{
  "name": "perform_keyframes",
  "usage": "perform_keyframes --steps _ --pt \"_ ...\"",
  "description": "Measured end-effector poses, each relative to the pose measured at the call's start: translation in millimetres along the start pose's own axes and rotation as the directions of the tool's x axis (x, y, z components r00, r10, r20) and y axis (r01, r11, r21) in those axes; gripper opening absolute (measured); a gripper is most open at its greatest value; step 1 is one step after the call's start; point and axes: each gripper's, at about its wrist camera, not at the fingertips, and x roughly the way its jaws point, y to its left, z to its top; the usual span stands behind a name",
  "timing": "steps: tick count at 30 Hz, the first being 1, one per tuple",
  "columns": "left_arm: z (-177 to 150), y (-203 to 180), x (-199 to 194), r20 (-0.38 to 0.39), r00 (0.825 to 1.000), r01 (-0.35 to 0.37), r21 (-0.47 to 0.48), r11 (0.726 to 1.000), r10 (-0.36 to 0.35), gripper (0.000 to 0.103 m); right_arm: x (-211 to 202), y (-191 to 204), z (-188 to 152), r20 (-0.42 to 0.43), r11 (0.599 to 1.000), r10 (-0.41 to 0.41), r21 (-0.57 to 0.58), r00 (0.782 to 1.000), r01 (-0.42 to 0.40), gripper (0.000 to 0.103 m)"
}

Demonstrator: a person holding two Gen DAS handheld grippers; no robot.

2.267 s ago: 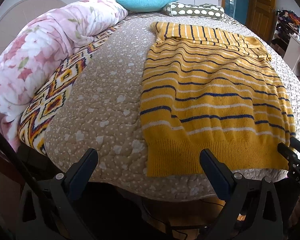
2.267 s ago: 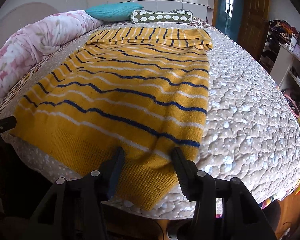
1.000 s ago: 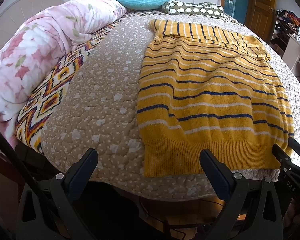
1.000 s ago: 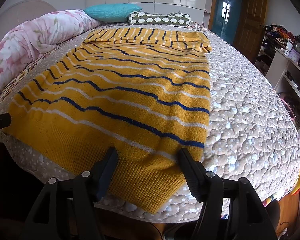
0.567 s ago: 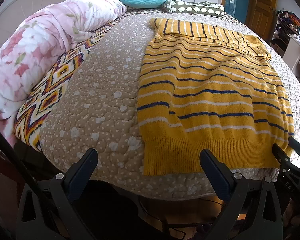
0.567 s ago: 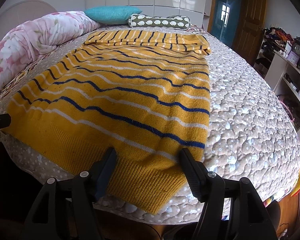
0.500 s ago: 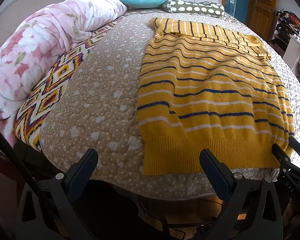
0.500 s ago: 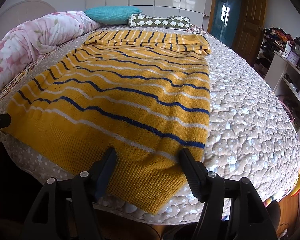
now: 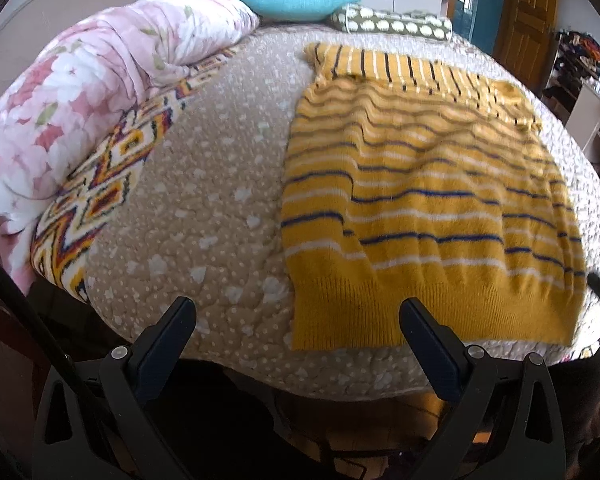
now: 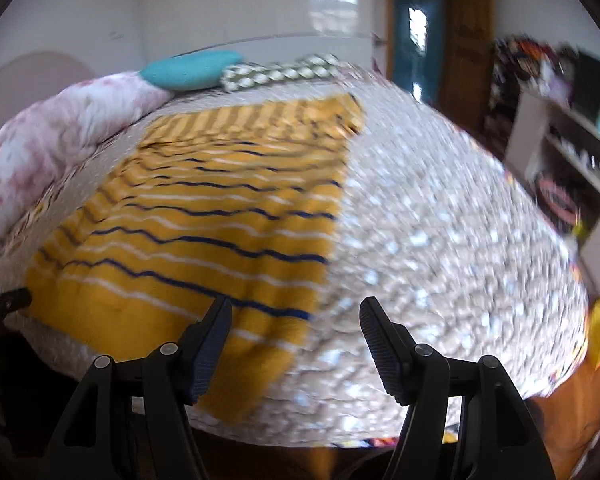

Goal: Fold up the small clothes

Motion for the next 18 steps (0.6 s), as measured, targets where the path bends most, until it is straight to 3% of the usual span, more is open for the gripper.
perform_keyframes --steps 2,5,12,18 --pt "4 2 -4 0.022 1.0 -0.009 -0.006 1.0 0.009 0.101 10 -14 -3 -0.05 0.994 0.08 0.083 0.995 -0.076 0.055" --pt "8 7 1 0.007 1.0 -0.019 -0.022 1.0 0.019 0.101 15 -22 -9 -0.058 0.975 0.169 0.154 0.984 -0.158 0.056" --pt "5 17 11 -0.017 1.0 -0.016 -0.063 0.998 0.015 0.101 17 -7 -12 -0.059 0.988 0.129 0.092 0.99 -0.123 0.057" --pt "12 25 12 -0.008 1.0 -0.026 -0.072 0.997 0.026 0.101 19 0 -15 -0.074 0.974 0.212 0.093 0.975 -0.205 0.058"
